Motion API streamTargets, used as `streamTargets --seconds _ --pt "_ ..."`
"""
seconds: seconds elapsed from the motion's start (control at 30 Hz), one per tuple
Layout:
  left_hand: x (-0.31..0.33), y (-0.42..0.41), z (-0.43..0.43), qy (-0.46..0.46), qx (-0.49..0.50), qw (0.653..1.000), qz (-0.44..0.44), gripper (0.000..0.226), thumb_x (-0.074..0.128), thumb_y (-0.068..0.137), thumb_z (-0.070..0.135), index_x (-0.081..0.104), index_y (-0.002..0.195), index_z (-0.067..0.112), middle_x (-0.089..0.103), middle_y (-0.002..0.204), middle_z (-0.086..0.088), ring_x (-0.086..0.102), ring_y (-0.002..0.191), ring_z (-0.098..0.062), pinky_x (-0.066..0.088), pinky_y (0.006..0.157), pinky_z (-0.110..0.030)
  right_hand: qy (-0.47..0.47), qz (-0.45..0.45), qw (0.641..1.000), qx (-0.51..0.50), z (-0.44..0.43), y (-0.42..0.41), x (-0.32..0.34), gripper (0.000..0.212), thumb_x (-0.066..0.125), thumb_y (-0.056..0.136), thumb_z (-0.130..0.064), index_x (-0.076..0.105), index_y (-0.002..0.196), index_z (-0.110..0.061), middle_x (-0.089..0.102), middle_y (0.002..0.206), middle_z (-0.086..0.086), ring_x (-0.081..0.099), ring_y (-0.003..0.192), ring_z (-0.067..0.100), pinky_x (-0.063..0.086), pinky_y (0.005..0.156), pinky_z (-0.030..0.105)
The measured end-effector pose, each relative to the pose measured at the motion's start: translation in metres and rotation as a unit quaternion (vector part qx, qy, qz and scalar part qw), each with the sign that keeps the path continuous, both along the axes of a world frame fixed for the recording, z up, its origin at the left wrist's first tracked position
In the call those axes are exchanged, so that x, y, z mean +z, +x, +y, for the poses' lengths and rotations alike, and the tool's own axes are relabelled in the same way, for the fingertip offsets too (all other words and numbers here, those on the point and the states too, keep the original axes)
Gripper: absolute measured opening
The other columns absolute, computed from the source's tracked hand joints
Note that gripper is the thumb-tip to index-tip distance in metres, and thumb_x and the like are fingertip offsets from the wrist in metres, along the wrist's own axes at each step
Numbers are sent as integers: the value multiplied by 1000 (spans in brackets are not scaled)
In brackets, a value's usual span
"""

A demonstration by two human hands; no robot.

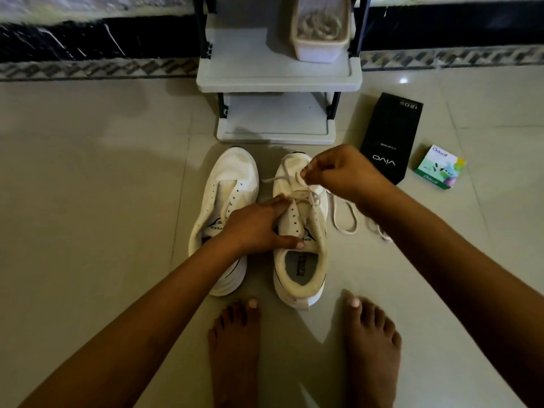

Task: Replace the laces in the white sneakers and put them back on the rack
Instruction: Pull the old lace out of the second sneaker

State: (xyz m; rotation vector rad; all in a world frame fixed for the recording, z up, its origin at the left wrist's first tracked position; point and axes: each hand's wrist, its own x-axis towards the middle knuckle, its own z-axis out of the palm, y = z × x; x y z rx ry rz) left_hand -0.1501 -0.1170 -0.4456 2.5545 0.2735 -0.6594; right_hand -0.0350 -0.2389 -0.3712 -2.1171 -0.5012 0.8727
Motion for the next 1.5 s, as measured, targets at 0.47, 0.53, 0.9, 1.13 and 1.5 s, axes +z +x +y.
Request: streamTargets --seconds 0.47,0.53,0.9,1.13,1.5 --pt "-4 -1 -1 -32 17 999 -27 86 65 71 65 29 143 34 43 144 6 50 122 -18 45 91 -31 -222 -237 926 193 -9 -15 -54 41 62 85 -43 59 118 -20 43 128 8 47 112 24 43 82 30" --pt "-3 -1 -1 -31 16 999 -26 86 65 72 64 29 144 34 42 146 6 49 123 -19 45 92 -32 -232 -268 911 212 -4 -13 -53 40 60 85 -46 61 117 -21 44 127 8 47 111 23 40 80 30" --pt "2 0 -2 -13 4 1000 -15 94 61 74 66 20 149 27 27 154 3 35 136 -19 38 105 -34 30 11 996 84 -1 -2 -22 12 60 89 -15 67 79 -12 60 85 0 58 85 14 42 73 21" --pt "3 -1 -2 -20 9 1000 -7 96 62 73 66 17 149 29 25 155 5 33 137 -19 38 105 -37 -37 -37 993 104 -4 2 -40 27 65 86 -30 62 110 -20 59 107 0 57 95 12 44 79 24" --pt "10 -1 -5 -11 9 1000 2 94 63 75 63 16 149 29 23 156 6 34 136 -19 37 103 -34 -196 -272 917 215 0 -8 -44 21 56 90 -29 65 98 -11 59 97 6 55 90 20 36 71 27"
